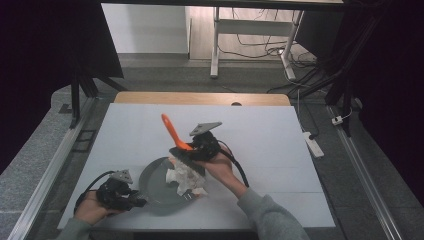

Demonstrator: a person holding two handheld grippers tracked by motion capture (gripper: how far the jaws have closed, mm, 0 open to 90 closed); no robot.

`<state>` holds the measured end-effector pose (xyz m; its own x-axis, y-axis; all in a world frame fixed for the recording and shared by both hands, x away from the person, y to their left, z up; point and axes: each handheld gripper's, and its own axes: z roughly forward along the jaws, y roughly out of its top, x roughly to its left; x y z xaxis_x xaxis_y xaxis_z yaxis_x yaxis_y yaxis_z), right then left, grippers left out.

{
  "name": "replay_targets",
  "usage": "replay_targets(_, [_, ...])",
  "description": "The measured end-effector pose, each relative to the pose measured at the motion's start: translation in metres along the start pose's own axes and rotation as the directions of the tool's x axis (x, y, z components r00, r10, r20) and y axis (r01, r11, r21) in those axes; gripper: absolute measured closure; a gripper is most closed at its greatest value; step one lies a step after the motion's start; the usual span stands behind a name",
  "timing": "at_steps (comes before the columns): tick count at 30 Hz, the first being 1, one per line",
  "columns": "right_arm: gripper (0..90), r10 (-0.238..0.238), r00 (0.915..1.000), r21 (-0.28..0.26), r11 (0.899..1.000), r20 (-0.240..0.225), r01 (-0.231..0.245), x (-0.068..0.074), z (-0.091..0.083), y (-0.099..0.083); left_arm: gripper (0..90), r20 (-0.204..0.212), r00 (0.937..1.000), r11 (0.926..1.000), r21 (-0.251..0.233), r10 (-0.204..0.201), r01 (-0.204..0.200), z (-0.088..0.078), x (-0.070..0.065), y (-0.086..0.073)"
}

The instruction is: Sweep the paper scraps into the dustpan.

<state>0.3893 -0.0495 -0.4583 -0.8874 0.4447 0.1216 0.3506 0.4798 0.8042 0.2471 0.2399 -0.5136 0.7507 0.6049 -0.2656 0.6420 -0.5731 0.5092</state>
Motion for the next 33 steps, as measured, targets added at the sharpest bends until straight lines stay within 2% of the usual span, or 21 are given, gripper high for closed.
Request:
replay_targets(1, [70.2, 0.018, 0.9997, -0.023, 1.000, 0.016, -0.018, -0.006, -0.006, 0.001, 61.4, 0.000, 1.0000, 1.0000, 0.000, -0.001, 0.001, 0.000, 0.000, 0.000])
replay_targets(3, [70.2, 0.031, 0.9991, -0.035, 0.999, 0.030, -0.030, -0.011, -0.010, 0.001, 61.4, 0.000, 1.0000, 1.0000, 0.000, -0.001, 0.001, 0.000, 0.001, 0.000])
replay_targets(5, [70.2, 0.057, 0.9961, -0.062, 0.997, 0.067, -0.053, -0.023, -0.020, 0.000, 61.4, 0.000, 1.0000, 1.0000, 0.001, -0.001, 0.001, 0.000, 0.001, 0.000])
replay_targets(8, [70.2, 0.100, 0.9905, -0.099, 0.991, 0.094, -0.091, -0.038, -0.029, -0.002, 61.4, -0.001, 1.0000, 1.0000, 0.000, -0.003, 0.003, 0.000, 0.001, 0.000])
replay_targets(14, [70.2, 0.136, 0.9806, -0.128, 0.985, 0.141, -0.118, -0.054, -0.038, -0.005, 61.4, -0.002, 1.0000, 1.0000, 0.000, -0.004, 0.004, 0.000, 0.001, -0.001])
replay_targets(18, [70.2, 0.101, 0.9751, -0.115, 0.990, 0.198, -0.079, -0.059, -0.040, -0.006, 61.5, 0.003, 1.0000, 1.0000, 0.002, -0.004, 0.004, 0.000, 0.001, -0.001])
replay_targets(20, [70.2, 0.065, 0.9694, -0.083, 0.995, 0.237, -0.046, -0.063, -0.036, -0.004, 61.5, 0.006, 1.0000, 1.0000, 0.005, 0.000, 0.000, -0.001, 0.001, -0.001])
replay_targets(24, [70.2, 0.060, 0.9703, -0.049, 0.998, 0.235, -0.050, -0.070, -0.024, -0.002, 61.5, 0.007, 1.0000, 1.0000, 0.001, -0.004, 0.004, -0.001, 0.000, -0.001])
replay_targets(28, [70.2, 0.024, 0.9741, 0.001, 1.000, 0.225, -0.025, -0.072, -0.005, -0.002, 61.5, 0.017, 0.9998, 0.9999, 0.009, 0.008, -0.008, -0.002, 0.000, -0.002])
replay_targets(33, [70.3, -0.006, 0.9718, 0.049, 0.999, 0.236, -0.006, -0.072, 0.012, 0.001, 61.5, 0.024, 0.9997, 0.9999, 0.008, 0.011, -0.011, -0.004, 0.000, -0.003])
